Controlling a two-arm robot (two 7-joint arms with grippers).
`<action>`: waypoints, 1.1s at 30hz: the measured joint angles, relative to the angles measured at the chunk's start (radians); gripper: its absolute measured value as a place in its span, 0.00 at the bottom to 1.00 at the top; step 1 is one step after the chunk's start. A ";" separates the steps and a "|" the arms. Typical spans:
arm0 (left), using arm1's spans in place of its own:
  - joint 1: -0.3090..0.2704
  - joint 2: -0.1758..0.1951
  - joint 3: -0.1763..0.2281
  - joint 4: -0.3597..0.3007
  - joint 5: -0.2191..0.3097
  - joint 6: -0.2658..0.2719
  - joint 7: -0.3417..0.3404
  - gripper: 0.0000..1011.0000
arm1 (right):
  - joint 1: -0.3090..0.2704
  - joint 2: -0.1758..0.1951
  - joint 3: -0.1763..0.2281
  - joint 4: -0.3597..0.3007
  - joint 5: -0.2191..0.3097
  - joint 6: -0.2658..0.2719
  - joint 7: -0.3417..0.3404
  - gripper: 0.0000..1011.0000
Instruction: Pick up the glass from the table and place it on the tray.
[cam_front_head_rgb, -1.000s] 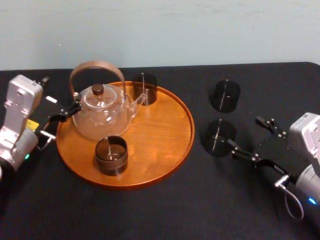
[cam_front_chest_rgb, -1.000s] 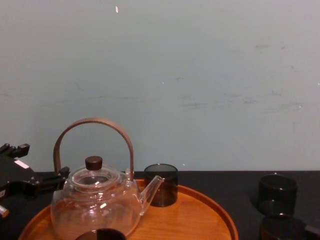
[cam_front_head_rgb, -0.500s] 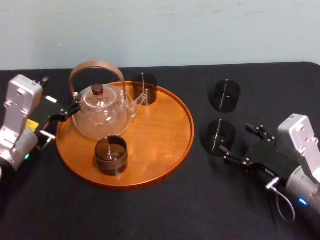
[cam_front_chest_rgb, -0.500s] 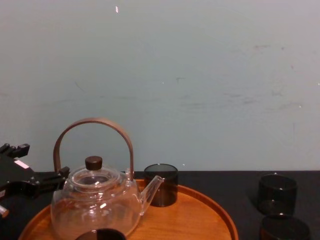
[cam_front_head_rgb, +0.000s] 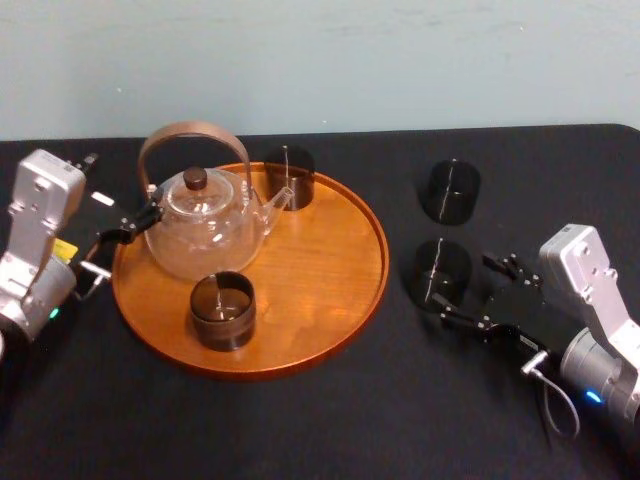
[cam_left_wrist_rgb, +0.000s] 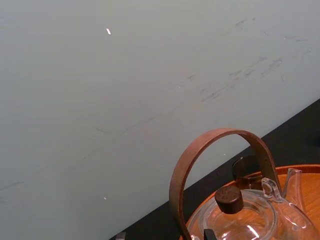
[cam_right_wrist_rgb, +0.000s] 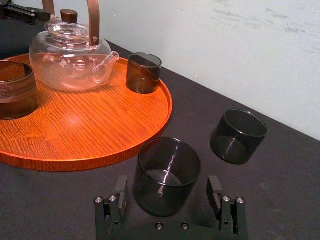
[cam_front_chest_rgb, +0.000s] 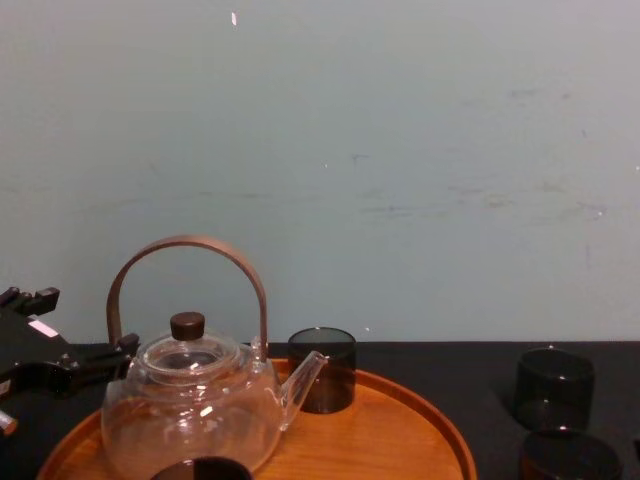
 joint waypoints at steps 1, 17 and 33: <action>0.000 0.000 0.000 0.000 0.000 0.000 0.000 1.00 | 0.005 -0.006 0.000 0.007 -0.001 0.002 0.007 0.99; 0.000 0.000 0.000 0.000 0.000 0.000 0.000 1.00 | 0.047 -0.061 0.017 0.077 -0.004 0.004 0.068 0.99; 0.000 0.000 0.000 0.000 0.000 0.000 0.000 1.00 | 0.076 -0.107 0.039 0.131 -0.008 0.000 0.128 0.99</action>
